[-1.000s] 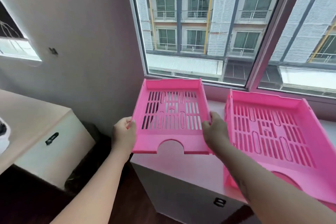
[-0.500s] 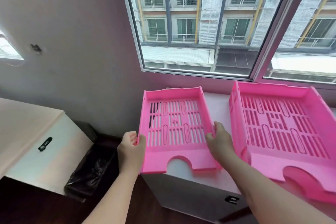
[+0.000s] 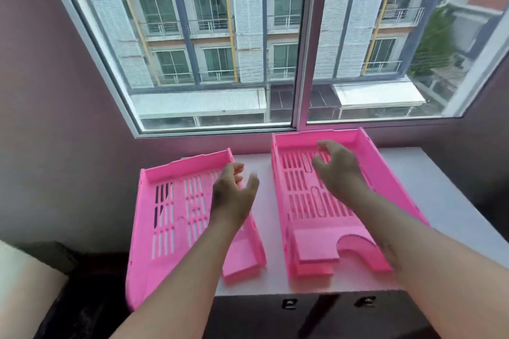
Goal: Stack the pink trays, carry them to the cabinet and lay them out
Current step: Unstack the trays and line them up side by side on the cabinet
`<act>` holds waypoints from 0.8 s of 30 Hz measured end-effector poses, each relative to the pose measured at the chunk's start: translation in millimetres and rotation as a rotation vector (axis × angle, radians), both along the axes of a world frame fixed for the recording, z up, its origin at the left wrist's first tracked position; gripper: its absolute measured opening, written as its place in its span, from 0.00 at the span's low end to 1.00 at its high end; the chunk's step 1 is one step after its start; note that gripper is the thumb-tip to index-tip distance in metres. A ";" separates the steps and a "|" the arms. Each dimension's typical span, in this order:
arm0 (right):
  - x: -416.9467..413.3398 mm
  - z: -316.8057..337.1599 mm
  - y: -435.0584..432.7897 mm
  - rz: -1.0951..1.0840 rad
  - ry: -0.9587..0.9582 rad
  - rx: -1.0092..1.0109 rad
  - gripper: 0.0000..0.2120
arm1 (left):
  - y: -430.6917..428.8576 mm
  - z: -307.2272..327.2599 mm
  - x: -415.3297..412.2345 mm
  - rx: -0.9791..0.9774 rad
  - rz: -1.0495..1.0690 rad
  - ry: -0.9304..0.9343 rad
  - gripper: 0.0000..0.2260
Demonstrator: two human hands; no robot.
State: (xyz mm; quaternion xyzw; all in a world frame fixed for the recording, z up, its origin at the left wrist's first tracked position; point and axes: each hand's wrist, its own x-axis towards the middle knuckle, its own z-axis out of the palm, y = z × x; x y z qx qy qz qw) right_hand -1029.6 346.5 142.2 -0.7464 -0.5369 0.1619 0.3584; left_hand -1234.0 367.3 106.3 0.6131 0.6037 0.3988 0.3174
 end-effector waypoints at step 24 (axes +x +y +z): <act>302.9 -30.3 -130.8 -0.265 0.034 -0.235 0.08 | -50.6 -0.1 253.0 -0.076 -0.162 0.106 0.15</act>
